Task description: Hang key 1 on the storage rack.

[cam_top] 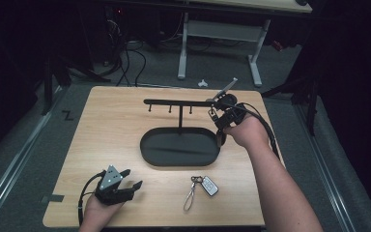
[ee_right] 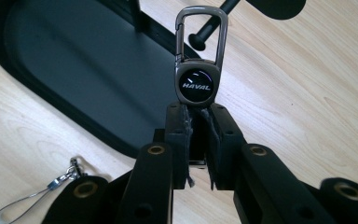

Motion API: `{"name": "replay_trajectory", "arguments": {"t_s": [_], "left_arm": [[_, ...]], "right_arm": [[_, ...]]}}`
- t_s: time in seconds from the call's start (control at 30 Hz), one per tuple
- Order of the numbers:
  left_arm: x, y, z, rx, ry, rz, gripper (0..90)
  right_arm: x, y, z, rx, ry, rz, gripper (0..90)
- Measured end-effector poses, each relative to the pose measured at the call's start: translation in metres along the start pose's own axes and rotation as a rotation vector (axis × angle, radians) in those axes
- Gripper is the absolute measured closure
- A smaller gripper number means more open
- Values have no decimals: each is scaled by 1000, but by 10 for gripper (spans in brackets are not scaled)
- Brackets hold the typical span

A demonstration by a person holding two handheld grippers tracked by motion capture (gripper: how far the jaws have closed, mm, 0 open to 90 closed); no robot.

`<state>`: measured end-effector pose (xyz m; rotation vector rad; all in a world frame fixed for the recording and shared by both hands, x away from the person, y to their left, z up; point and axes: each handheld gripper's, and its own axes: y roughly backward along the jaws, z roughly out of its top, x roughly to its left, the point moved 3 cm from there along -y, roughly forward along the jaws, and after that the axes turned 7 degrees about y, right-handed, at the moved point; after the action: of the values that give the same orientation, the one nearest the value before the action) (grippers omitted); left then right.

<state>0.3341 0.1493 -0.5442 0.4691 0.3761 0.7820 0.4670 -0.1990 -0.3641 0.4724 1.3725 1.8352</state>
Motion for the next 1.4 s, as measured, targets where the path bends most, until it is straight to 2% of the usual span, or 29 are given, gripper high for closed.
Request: {"name": "replay_trajectory", "arguments": {"t_s": [0.27, 0.5, 0.6, 0.73, 1.1, 1.4], "left_arm": [[0, -2, -1, 24, 1, -9, 357], [0, -1, 0, 0, 2, -6, 358], [-1, 0, 0, -3, 2, -6, 358], [-1, -1, 1, -4, 3, -8, 358], [0, 0, 1, -13, 3, -3, 358], [-5, -2, 3, -9, -15, -11, 359]], "right_arm": [[-5, -7, 4, -29, -28, -4, 805], [-8, -19, 7, -35, -52, -3, 802], [-9, -22, 7, -52, -58, -13, 800], [-10, -27, 6, -61, -81, -5, 798], [-10, -27, 2, -81, -95, -3, 753], [-4, -24, -30, -78, -103, 8, 696]]}}
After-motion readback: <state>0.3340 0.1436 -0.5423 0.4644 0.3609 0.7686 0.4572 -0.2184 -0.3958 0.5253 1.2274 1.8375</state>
